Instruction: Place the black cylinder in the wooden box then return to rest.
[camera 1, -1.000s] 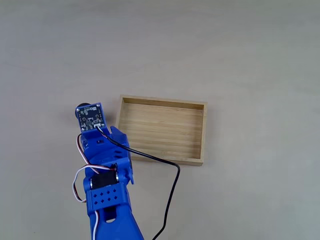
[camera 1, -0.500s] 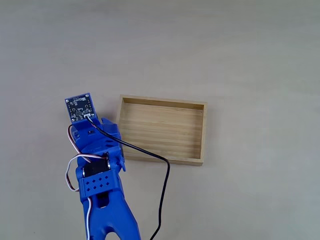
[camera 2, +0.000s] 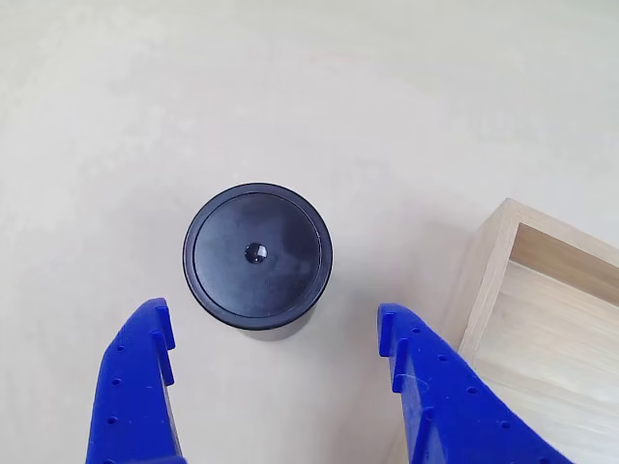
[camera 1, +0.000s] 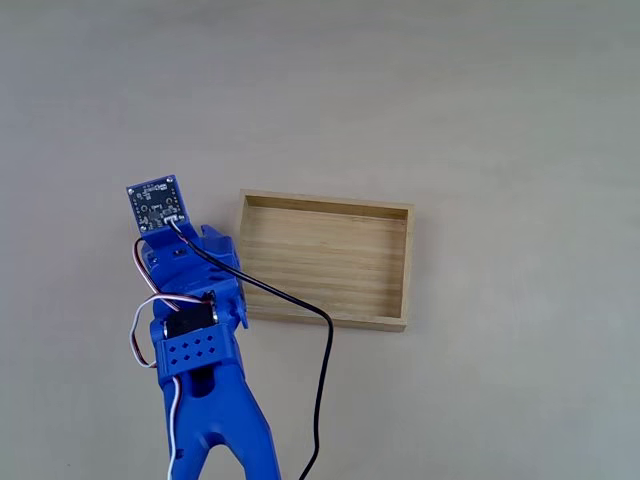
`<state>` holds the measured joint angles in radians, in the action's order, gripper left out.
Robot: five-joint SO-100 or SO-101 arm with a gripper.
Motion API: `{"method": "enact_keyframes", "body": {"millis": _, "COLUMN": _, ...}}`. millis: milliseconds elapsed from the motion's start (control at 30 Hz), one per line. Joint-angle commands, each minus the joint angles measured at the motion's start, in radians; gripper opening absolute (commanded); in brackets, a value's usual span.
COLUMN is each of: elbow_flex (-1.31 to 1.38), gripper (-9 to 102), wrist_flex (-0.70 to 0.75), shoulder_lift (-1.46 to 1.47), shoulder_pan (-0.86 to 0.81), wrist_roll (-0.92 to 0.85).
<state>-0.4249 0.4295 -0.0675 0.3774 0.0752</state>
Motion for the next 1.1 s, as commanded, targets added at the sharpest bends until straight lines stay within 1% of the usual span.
{"method": "enact_keyframes", "body": {"millis": 0, "elbow_flex": 0.120, "gripper": 32, "wrist_flex": -0.034, "shoulder_lift": 0.011, "shoulder_pan": -0.005, "wrist_roll": 0.005}}
{"method": "enact_keyframes", "body": {"millis": 1067, "elbow_flex": 0.232, "gripper": 32, "wrist_flex": -0.057, "shoulder_lift": -0.130, "shoulder_pan": 0.021, "wrist_roll": 0.002}}
